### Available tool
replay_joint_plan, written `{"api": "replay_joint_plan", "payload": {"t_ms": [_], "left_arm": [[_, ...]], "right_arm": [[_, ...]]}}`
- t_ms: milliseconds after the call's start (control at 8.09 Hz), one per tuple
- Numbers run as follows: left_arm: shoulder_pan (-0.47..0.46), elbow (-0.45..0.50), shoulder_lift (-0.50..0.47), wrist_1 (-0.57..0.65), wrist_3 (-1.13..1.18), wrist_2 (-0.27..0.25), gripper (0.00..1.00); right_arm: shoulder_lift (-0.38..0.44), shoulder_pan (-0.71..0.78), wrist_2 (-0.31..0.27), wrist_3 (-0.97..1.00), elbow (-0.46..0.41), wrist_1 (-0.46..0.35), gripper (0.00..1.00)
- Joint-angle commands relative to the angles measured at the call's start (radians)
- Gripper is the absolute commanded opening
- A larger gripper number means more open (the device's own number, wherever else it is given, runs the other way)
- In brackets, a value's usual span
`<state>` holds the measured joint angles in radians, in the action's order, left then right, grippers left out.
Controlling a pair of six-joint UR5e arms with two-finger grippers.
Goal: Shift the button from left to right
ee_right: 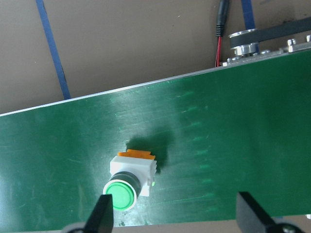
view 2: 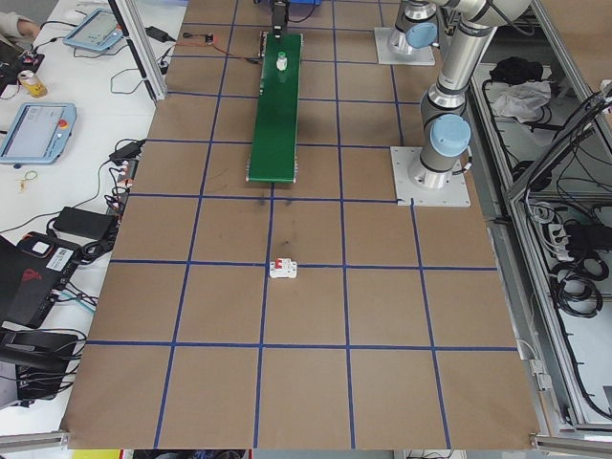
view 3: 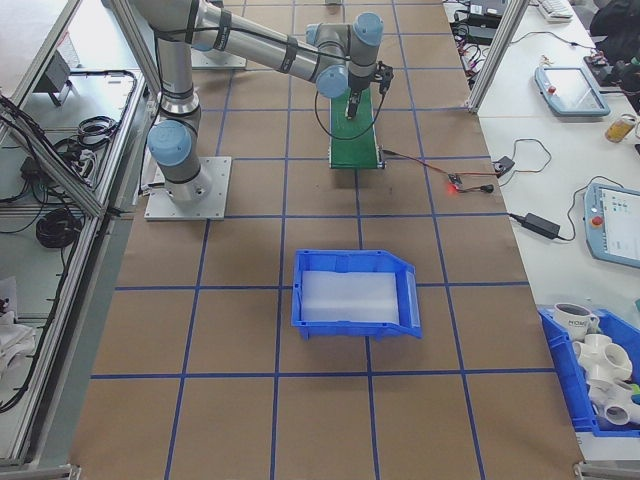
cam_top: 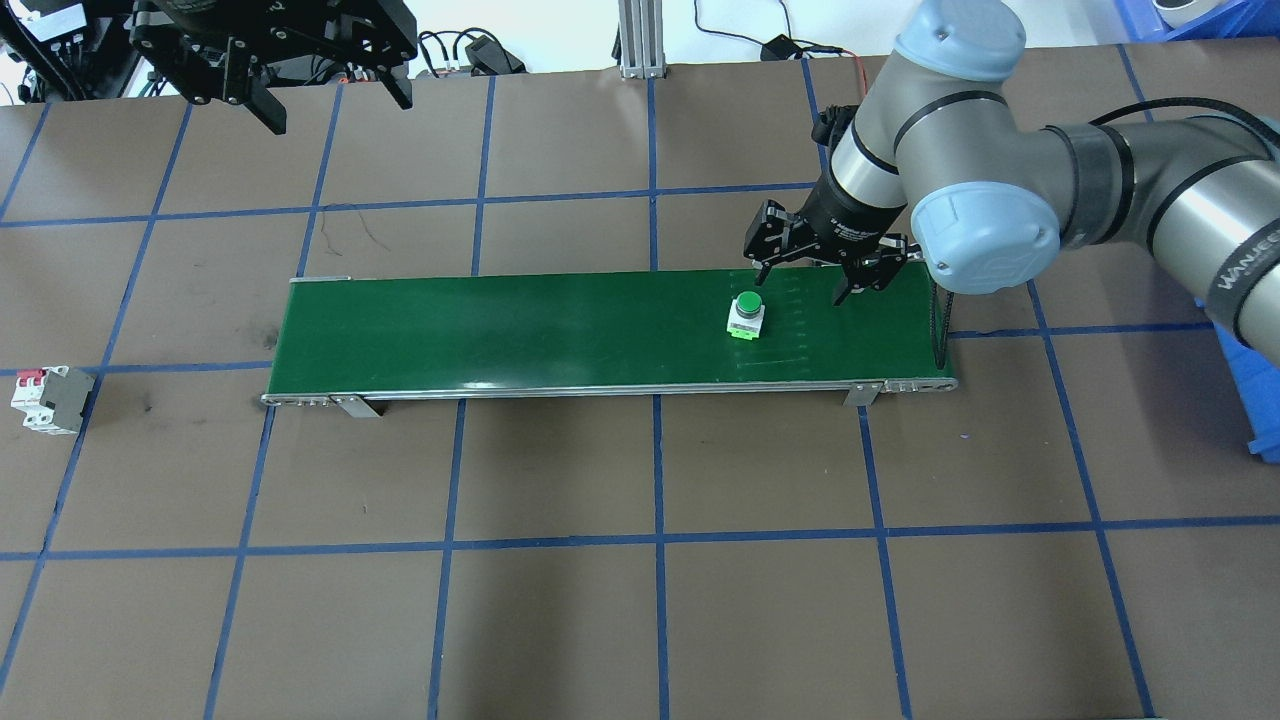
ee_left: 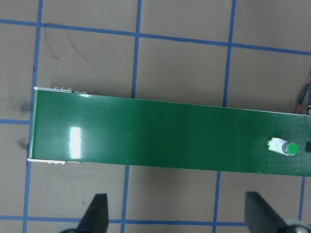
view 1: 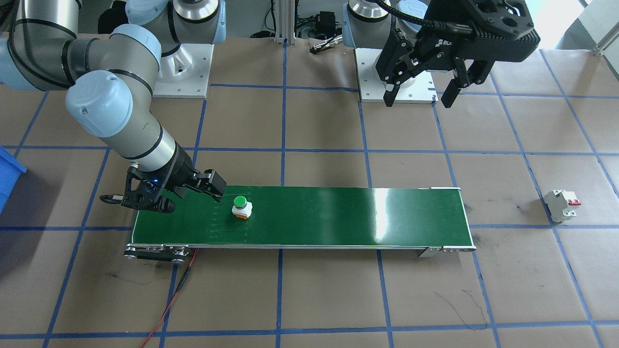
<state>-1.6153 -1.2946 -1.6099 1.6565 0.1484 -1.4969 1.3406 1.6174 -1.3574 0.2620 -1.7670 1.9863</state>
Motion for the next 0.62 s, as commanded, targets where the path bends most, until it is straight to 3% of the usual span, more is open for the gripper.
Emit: {"api": "replay_joint_plan", "payload": {"t_ms": [0, 124, 371, 494], "left_arm": [[0.0, 0.0, -0.001, -0.001, 0.0, 0.0, 1.0], [0.0, 0.0, -0.001, 0.0, 0.0, 0.0, 1.0], [0.002, 0.001, 0.001, -0.001, 0.0, 0.0, 1.0], [0.002, 0.001, 0.001, -0.001, 0.0, 0.001, 1.0]], "right_arm": [[-0.047, 0.024, -0.063, 0.016, 0.0, 0.017, 0.9], [-0.091, 0.024, -0.134, 0.016, 0.001, 0.032, 0.89], [-0.104, 0.024, -0.137, 0.017, 0.004, 0.042, 0.89], [-0.106, 0.024, -0.152, 0.014, 0.006, 0.042, 0.81]]}}
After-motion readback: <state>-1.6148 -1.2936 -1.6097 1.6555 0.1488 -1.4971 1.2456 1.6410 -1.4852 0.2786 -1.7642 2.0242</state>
